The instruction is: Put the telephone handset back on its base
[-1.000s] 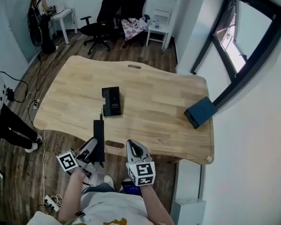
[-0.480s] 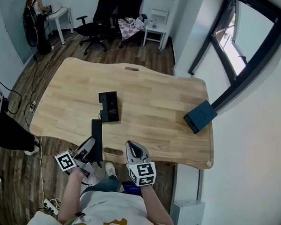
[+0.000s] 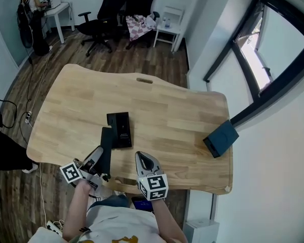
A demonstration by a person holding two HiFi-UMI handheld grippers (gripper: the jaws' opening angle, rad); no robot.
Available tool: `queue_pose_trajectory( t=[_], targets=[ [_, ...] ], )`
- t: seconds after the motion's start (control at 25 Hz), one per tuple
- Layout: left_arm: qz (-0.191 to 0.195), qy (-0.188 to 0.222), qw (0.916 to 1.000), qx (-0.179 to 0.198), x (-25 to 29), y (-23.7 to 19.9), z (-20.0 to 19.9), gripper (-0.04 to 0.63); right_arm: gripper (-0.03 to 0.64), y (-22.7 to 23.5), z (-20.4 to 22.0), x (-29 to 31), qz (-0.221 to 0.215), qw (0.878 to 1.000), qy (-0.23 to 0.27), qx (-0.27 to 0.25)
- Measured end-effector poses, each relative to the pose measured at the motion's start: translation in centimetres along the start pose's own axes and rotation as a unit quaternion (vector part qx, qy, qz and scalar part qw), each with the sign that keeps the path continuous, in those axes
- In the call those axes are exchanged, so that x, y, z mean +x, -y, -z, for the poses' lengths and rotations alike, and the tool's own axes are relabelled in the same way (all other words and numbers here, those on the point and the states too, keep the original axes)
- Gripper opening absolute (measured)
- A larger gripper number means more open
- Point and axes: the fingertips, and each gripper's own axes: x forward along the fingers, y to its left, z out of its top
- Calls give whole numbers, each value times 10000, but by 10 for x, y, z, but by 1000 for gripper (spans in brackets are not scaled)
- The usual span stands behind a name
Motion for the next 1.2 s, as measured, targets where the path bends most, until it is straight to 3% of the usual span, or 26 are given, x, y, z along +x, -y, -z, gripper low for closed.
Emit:
queue_pose_trajectory(
  t=[0.2,0.44,0.8,1.2],
  targets=[
    [71,11,9996,-283,15,-28,-21,75,6,7,3,27,127,9998,-146,23],
    [97,-192,9994,-280,26,-39,-33,75,6,9,1,43,297,9994,-170,67],
    [144,-183,9993,-305,34,-42,-40,75,6,7,-4,49,356,9993,-117,74],
    [57,7,9991,-428,43,-58,-53,75,6,12,-5,74,166,9997,-176,14]
  ],
)
